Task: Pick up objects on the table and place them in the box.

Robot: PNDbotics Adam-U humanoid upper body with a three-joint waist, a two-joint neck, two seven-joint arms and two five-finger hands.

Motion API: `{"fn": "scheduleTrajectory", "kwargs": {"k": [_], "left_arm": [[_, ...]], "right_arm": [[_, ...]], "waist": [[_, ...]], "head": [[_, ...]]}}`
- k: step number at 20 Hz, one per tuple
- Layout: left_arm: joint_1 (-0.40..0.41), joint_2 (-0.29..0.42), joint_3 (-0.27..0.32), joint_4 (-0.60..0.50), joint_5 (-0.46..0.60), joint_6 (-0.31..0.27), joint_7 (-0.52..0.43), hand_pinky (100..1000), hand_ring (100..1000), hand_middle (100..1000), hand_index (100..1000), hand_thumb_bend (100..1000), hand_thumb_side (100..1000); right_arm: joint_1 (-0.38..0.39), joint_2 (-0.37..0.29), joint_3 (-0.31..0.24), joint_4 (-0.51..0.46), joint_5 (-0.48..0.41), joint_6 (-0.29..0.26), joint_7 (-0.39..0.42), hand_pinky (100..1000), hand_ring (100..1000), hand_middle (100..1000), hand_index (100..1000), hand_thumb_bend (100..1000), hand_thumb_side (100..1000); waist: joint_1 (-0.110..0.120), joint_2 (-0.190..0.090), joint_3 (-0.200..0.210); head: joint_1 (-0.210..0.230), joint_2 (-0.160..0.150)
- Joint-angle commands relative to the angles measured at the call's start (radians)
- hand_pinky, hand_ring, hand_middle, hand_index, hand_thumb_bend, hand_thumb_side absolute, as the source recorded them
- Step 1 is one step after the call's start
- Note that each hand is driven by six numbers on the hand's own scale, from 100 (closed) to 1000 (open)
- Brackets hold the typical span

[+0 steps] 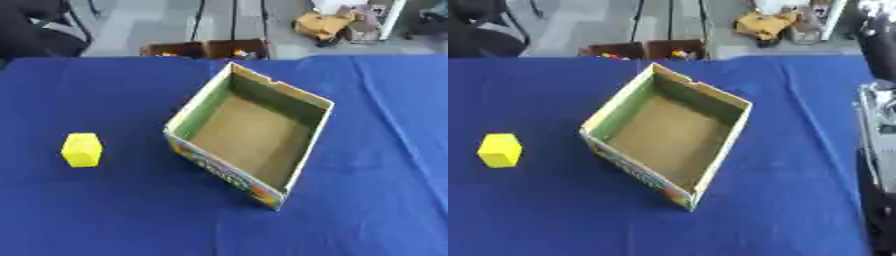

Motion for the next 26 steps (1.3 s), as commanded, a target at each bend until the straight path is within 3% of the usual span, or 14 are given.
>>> {"fn": "scheduleTrajectory", "kwargs": {"k": [1,3,6,12,17,21,24,26], "left_arm": [[-0.005,0.029,0.017,-0.014,-0.008,0.009,0.003,646,729,781,978,100,1000],[-0.003,0.057,0.026,-0.014,-0.043,0.044,0.001,627,721,794,990,100,974],[-0.006,0.141,0.034,-0.014,-0.135,0.145,-0.01,616,717,802,997,100,924],[-0.024,0.305,-0.015,-0.014,-0.281,0.399,-0.047,613,715,810,997,100,987],[-0.046,0.392,-0.061,0.005,-0.358,0.543,-0.158,612,715,811,1000,100,1000],[-0.089,0.436,-0.107,0.079,-0.372,0.592,-0.28,612,729,832,1000,100,1000],[-0.125,0.457,-0.137,0.129,-0.394,0.591,-0.374,590,721,851,1000,100,971],[-0.152,0.466,-0.157,0.174,-0.408,0.583,-0.457,591,730,867,1000,100,1000]], "right_arm": [[-0.008,-0.026,-0.009,-0.018,-0.007,0.0,0.003,755,763,712,835,100,561],[-0.009,-0.026,-0.008,-0.018,-0.007,0.0,0.003,755,764,712,834,100,560],[-0.008,-0.029,-0.005,-0.018,-0.008,0.001,0.005,755,764,712,834,100,559],[-0.01,-0.025,0.002,-0.018,-0.013,0.001,0.013,755,764,712,834,100,558],[-0.01,-0.023,0.008,-0.018,-0.018,0.002,0.019,755,764,711,834,100,557],[-0.008,-0.021,0.011,-0.018,-0.023,0.004,0.026,755,763,710,834,100,557],[-0.007,-0.02,0.014,-0.018,-0.027,0.005,0.032,755,763,710,834,100,558],[-0.006,-0.019,0.016,-0.018,-0.029,0.005,0.036,756,763,709,834,100,558]], "waist": [[0.003,0.002,0.003],[0.003,0.001,0.005],[0.007,-0.004,0.003],[0.014,-0.01,-0.01],[0.019,-0.014,-0.019],[0.024,-0.017,-0.028],[0.027,-0.019,-0.036],[0.03,-0.021,-0.041]], "head": [[0.004,-0.002],[0.009,-0.002],[0.023,-0.005],[0.048,-0.013],[0.058,-0.009],[0.066,-0.008],[0.072,-0.005],[0.077,-0.004]]}}
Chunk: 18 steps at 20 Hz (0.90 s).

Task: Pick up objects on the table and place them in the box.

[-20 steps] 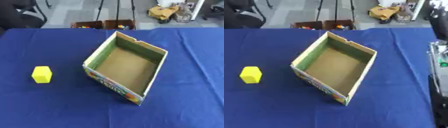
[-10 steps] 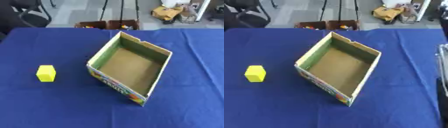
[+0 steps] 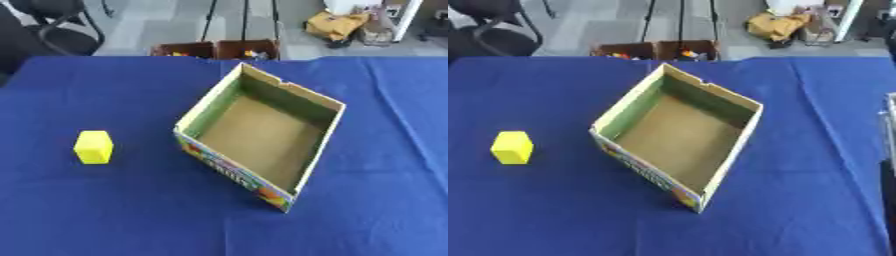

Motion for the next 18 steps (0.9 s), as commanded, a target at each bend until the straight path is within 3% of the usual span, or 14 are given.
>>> {"fn": "scheduleTrajectory", "kwargs": {"k": [1,4,10,18], "left_arm": [[-0.046,0.054,-0.019,0.064,-0.028,-0.006,-0.122,590,732,867,1000,100,1000],[-0.089,0.064,-0.039,0.142,-0.074,0.012,-0.228,595,756,875,1000,100,1000],[-0.171,0.043,-0.095,0.275,-0.095,0.067,-0.323,616,772,881,1000,100,1000],[-0.247,0.003,-0.161,0.466,-0.14,0.028,-0.439,646,810,896,1000,100,1000]], "right_arm": [[-0.005,-0.019,0.003,-0.018,-0.012,-0.001,0.01,756,763,709,834,100,558],[-0.002,-0.019,0.005,-0.018,-0.016,0.001,0.016,756,763,708,834,100,559],[0.0,-0.016,0.012,-0.018,-0.025,0.003,0.029,756,763,706,834,100,561],[-0.001,-0.014,0.016,-0.018,-0.036,0.003,0.042,757,762,704,833,100,563]], "waist": [[0.018,-0.021,-0.005],[0.023,-0.023,-0.013],[0.029,-0.027,-0.025],[0.032,-0.025,-0.043]], "head": [[0.008,-0.004],[0.012,-0.003],[0.03,-0.004],[0.046,-0.012]]}}
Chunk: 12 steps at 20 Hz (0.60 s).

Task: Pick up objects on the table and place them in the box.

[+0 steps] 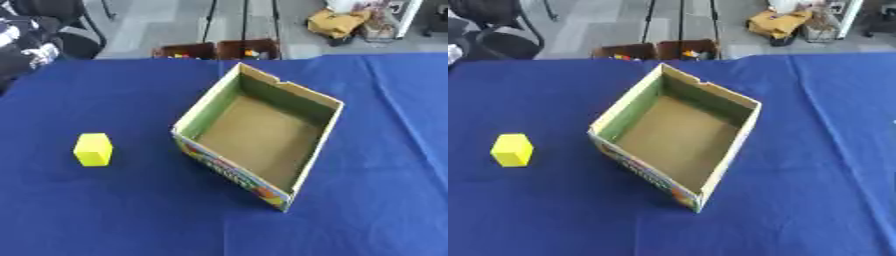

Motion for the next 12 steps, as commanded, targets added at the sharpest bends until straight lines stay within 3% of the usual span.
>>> {"fn": "scheduleTrajectory", "kwargs": {"k": [1,10,12], "left_arm": [[-0.032,0.011,-0.012,0.055,-0.035,-0.012,-0.042,648,812,898,1000,100,1000],[-0.04,-0.012,-0.062,0.15,-0.083,-0.045,-0.133,686,849,929,1000,100,1000],[-0.042,-0.018,-0.07,0.167,-0.075,-0.052,-0.177,690,853,936,1000,182,1000]], "right_arm": [[-0.008,-0.015,-0.001,-0.018,-0.014,-0.001,0.007,757,763,703,833,100,564],[-0.009,-0.012,0.0,-0.018,-0.02,-0.001,0.013,758,763,702,833,100,565],[-0.009,-0.011,0.0,-0.018,-0.021,-0.001,0.014,758,763,701,833,100,565]], "waist": [[0.016,-0.024,0.0],[0.016,-0.021,-0.003],[0.016,-0.021,-0.003]], "head": [[0.006,-0.012],[0.012,-0.014],[0.014,-0.014]]}}
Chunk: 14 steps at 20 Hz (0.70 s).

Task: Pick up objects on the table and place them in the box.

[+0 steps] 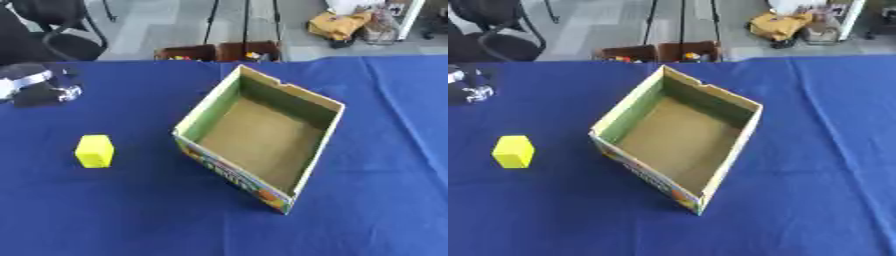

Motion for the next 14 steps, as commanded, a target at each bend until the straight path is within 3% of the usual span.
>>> {"fn": "scheduleTrajectory", "kwargs": {"k": [1,4,9,12,14], "left_arm": [[-0.022,0.015,-0.007,0.017,0.003,-0.007,-0.06,681,843,929,1000,207,1000],[-0.027,0.006,-0.01,0.027,0.004,0.012,-0.096,664,817,922,1000,269,1000],[-0.035,-0.009,-0.018,0.042,-0.001,0.052,-0.108,682,855,939,1000,332,1000],[-0.037,-0.018,-0.027,0.045,0.001,0.045,-0.116,680,863,959,1000,313,1000],[-0.036,-0.019,-0.037,0.05,-0.008,0.021,-0.136,666,854,964,1000,281,904]], "right_arm": [[-0.009,-0.011,0.0,-0.018,-0.012,0.0,0.004,758,763,701,833,100,565],[-0.008,-0.009,0.001,-0.018,-0.013,0.0,0.005,759,763,700,833,100,564],[-0.006,-0.005,0.001,-0.018,-0.016,0.001,0.007,759,763,699,832,100,563],[-0.005,-0.003,0.0,-0.018,-0.018,0.002,0.008,760,764,698,832,100,562],[-0.005,-0.002,0.0,-0.018,-0.02,0.002,0.008,760,764,698,832,100,562]], "waist": [[0.017,-0.021,0.0],[0.017,-0.021,0.0],[0.017,-0.021,0.001],[0.017,-0.02,0.001],[0.016,-0.019,0.0]], "head": [[0.005,-0.007],[0.007,-0.007],[0.013,-0.005],[0.016,-0.006],[0.017,-0.01]]}}
